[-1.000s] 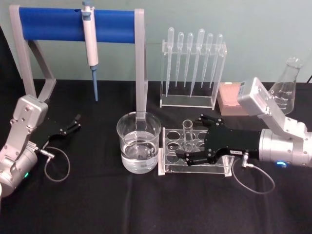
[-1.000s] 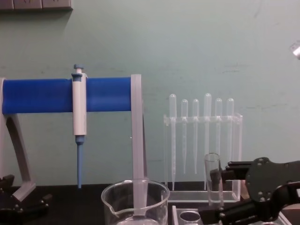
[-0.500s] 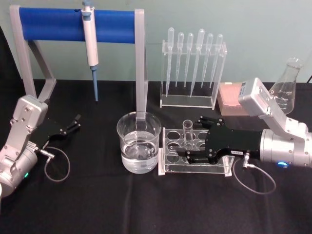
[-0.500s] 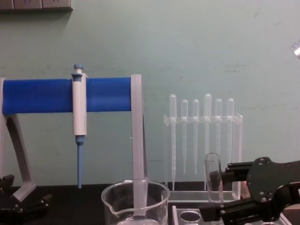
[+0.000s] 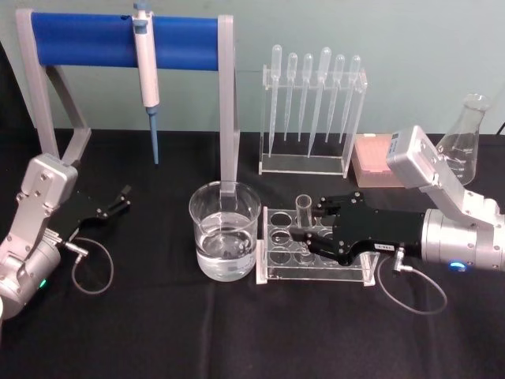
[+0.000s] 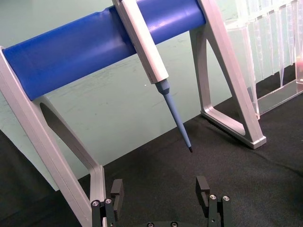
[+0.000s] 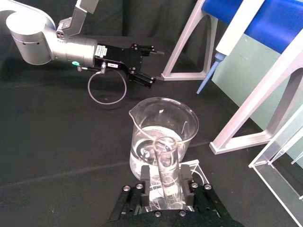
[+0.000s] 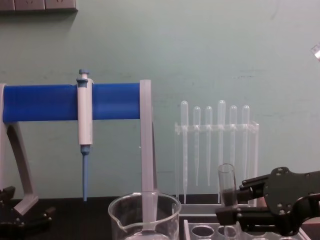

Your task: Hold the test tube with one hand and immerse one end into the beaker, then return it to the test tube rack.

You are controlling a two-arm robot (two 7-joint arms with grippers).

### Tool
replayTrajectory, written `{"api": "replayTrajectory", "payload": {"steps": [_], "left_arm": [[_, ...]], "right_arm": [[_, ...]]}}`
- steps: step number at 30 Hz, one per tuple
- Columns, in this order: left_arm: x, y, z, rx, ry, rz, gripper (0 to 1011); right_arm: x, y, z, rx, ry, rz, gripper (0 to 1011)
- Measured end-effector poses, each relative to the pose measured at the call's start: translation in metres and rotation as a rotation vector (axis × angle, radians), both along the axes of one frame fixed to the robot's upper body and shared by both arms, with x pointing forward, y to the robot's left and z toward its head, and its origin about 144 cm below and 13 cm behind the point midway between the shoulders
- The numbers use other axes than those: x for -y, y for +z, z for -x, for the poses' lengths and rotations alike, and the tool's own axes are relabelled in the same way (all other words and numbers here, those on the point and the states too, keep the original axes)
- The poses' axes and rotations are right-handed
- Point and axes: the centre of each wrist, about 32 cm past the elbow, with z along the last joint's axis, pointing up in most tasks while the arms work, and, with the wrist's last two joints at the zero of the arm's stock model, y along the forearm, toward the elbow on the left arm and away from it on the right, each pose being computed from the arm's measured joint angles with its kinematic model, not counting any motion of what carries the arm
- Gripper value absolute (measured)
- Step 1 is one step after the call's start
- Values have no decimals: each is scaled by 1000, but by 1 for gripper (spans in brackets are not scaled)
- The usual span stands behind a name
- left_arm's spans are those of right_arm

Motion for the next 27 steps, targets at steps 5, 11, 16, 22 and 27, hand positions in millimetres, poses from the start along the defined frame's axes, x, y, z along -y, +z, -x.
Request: {"api": "replayTrajectory", "payload": {"steps": [5, 11, 16, 22, 27], "left_arm": [[0, 0, 0, 0, 0, 0, 1000], [0, 0, 0, 0, 0, 0, 1000], [0, 0, 0, 0, 0, 0, 1000], [0, 0, 0, 0, 0, 0, 1000], [0, 0, 0, 0, 0, 0, 1000]], "right_arm": [[0, 0, 0, 0, 0, 0, 279], [0, 0, 0, 2, -2, -1, 243], [0, 0, 0, 2, -2, -1, 242], [4, 5, 2, 12, -15, -18, 242], [9, 13, 0, 11, -32, -54, 242]]}}
